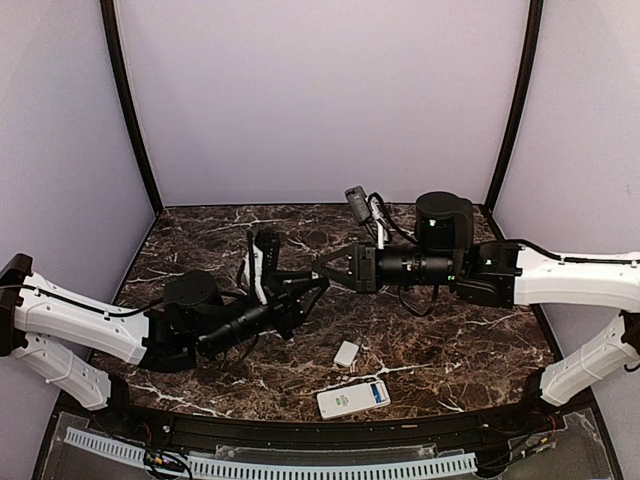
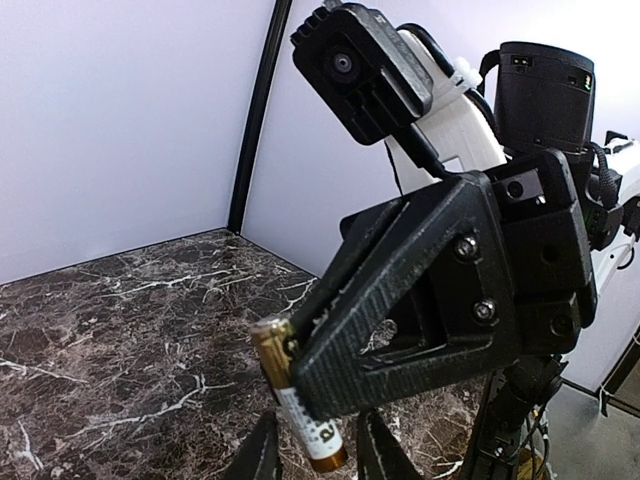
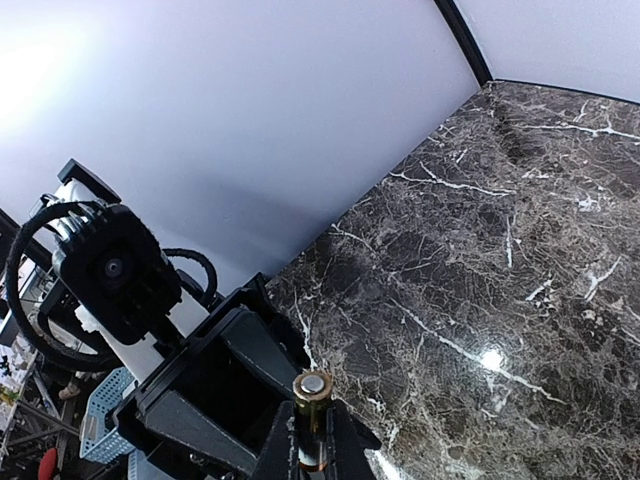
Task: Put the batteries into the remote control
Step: Pass from the right arm to the left, then pass from the left arm to the right
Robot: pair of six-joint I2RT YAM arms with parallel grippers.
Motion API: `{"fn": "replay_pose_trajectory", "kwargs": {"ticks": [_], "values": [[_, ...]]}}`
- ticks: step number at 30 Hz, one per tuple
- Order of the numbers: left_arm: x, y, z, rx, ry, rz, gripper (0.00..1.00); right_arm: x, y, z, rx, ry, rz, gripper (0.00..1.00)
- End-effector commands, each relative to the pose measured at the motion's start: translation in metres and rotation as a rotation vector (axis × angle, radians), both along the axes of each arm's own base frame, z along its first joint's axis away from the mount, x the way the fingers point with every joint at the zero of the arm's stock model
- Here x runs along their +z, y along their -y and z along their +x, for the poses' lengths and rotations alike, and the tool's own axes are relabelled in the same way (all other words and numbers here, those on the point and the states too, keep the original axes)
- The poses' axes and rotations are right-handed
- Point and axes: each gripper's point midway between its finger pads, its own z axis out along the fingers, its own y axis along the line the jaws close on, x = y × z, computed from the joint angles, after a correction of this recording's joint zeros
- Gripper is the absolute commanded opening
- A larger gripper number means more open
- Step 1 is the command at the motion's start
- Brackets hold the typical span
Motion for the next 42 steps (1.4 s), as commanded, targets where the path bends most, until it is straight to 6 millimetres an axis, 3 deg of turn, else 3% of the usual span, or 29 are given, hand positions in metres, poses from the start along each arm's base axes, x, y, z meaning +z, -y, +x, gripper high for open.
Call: {"fn": "replay_pose_trajectory", "kwargs": {"ticks": [1, 5, 11, 16, 20, 25, 27, 33, 36, 42], "values": [[0.013, 0.0, 0.003, -0.001, 0.009, -0.033, 0.25, -0.003, -0.005, -0.006, 0.035, 0.013, 0.003, 0.0], [0.014, -0.002, 0.004, 0.004, 0.016, -0.032, 0.22, -0.002, -0.006, -0.008, 0.046, 0.011, 0.002, 0.0], [0.014, -0.005, 0.005, 0.007, 0.033, -0.019, 0.01, -0.007, -0.007, -0.009, 0.06, 0.008, -0.02, 0.0], [0.0, -0.012, 0.004, 0.017, 0.043, 0.04, 0.0, -0.01, -0.002, -0.011, 0.073, 0.023, -0.104, 0.0], [-0.019, -0.023, 0.001, 0.024, 0.09, 0.174, 0.0, -0.01, 0.014, -0.014, 0.104, 0.02, -0.215, 0.25], [-0.043, -0.022, -0.007, -0.042, 0.187, 0.396, 0.0, -0.012, 0.032, -0.014, 0.153, -0.057, -0.333, 0.47], [-0.051, -0.021, -0.008, -0.062, 0.204, 0.453, 0.0, -0.014, 0.031, -0.015, 0.171, -0.079, -0.361, 0.5], [-0.052, -0.019, -0.01, -0.081, 0.226, 0.483, 0.0, -0.019, 0.015, -0.017, 0.217, -0.138, -0.366, 0.52], [-0.052, -0.017, -0.011, -0.09, 0.227, 0.479, 0.0, -0.032, 0.008, -0.019, 0.232, -0.159, -0.395, 0.55], [-0.054, -0.016, -0.012, -0.1, 0.226, 0.482, 0.0, -0.041, -0.003, -0.026, 0.284, -0.196, -0.387, 0.37]]}}
